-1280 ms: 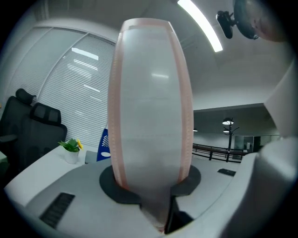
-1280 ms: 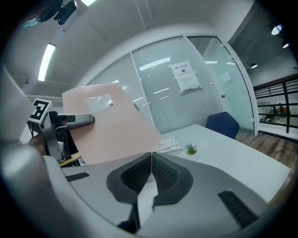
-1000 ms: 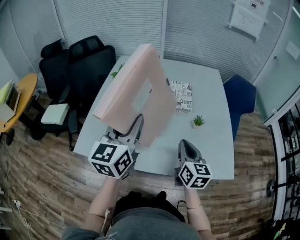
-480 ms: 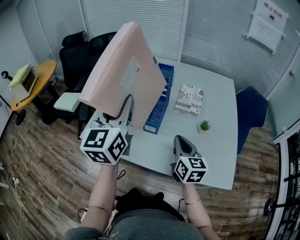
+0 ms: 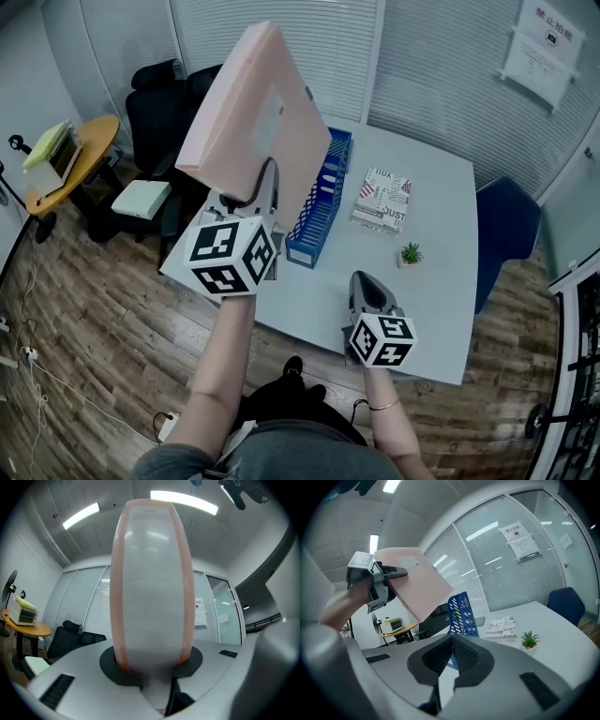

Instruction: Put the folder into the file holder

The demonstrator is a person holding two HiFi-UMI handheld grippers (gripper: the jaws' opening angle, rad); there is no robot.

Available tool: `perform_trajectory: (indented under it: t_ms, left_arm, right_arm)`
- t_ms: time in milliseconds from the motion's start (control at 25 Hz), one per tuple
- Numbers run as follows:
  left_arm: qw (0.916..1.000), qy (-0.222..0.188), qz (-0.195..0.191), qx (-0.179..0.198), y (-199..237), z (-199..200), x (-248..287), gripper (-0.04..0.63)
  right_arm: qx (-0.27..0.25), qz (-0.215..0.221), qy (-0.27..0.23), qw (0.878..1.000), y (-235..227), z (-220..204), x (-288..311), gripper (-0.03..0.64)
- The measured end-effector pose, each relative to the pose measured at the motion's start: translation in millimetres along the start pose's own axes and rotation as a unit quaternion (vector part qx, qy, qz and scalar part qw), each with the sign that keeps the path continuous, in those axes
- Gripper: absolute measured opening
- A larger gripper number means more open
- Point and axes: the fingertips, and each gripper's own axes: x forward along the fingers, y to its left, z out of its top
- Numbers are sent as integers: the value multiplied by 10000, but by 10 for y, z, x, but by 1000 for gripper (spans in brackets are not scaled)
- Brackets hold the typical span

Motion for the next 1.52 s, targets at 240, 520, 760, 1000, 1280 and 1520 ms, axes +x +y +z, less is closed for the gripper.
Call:
perform_trajectory:
  t_ms: [240, 520, 760, 1000, 1280, 1520]
  left_arm:
    - [9999, -56, 61, -111, -39, -70, 217, 138]
    - [10000, 23, 54, -51, -146, -218, 463, 138]
    - [9998, 174, 63, 112, -218, -407, 582, 138]
    - [9990, 405, 16, 175, -204, -691, 648, 138]
    - [9972, 704, -7, 258, -181, -1058, 681, 137]
    - [9954, 928, 21, 258, -148, -1323, 736, 137]
  right_arm:
    - [9, -200, -31, 9998, -132, 27, -47, -2]
    - [48, -354, -43, 9994, -266, 54, -30, -2]
    - [68, -441, -5, 9990, -383, 38, -14, -2]
    - [105, -509, 76, 9986, -439, -11, 13, -2]
    - [138, -560, 148, 9982, -484, -62, 35, -2]
    - [162, -583, 233, 9979, -525, -109, 78, -2]
